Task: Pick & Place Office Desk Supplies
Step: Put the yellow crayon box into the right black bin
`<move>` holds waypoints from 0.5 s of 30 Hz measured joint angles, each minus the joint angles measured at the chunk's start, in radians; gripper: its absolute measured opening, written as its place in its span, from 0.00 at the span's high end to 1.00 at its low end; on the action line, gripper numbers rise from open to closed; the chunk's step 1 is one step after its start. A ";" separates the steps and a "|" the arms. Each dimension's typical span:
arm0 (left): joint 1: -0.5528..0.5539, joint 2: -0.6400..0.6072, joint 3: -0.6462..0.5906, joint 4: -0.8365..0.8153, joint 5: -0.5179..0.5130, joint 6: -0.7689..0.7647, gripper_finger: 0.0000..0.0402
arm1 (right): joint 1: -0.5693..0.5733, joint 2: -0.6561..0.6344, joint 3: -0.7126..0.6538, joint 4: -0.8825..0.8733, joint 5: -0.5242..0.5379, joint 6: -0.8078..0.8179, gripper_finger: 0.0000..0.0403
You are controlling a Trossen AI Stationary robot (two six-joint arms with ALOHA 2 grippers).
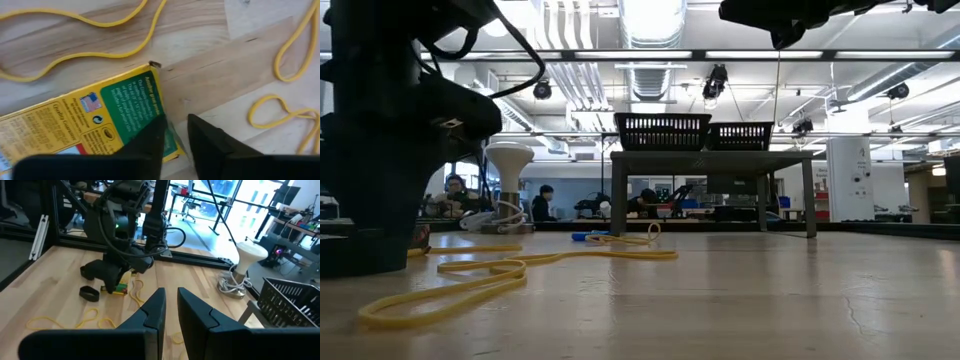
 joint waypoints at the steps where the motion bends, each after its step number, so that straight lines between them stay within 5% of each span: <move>1: 0.000 -0.004 -0.001 -0.004 -0.001 0.001 0.82 | 0.000 0.000 0.000 0.000 0.000 0.000 0.89; 4: 0.000 -0.016 0.009 -0.034 -0.004 0.043 0.96 | 0.000 0.000 0.000 0.000 -0.001 0.000 0.89; 12: 0.013 -0.017 0.227 -0.046 0.000 0.368 0.99 | -0.001 -0.002 0.001 -0.016 -0.016 0.011 0.89; 15: 0.033 -0.017 0.309 -0.033 0.019 0.516 0.99 | -0.019 -0.006 0.005 -0.075 -0.128 0.003 0.87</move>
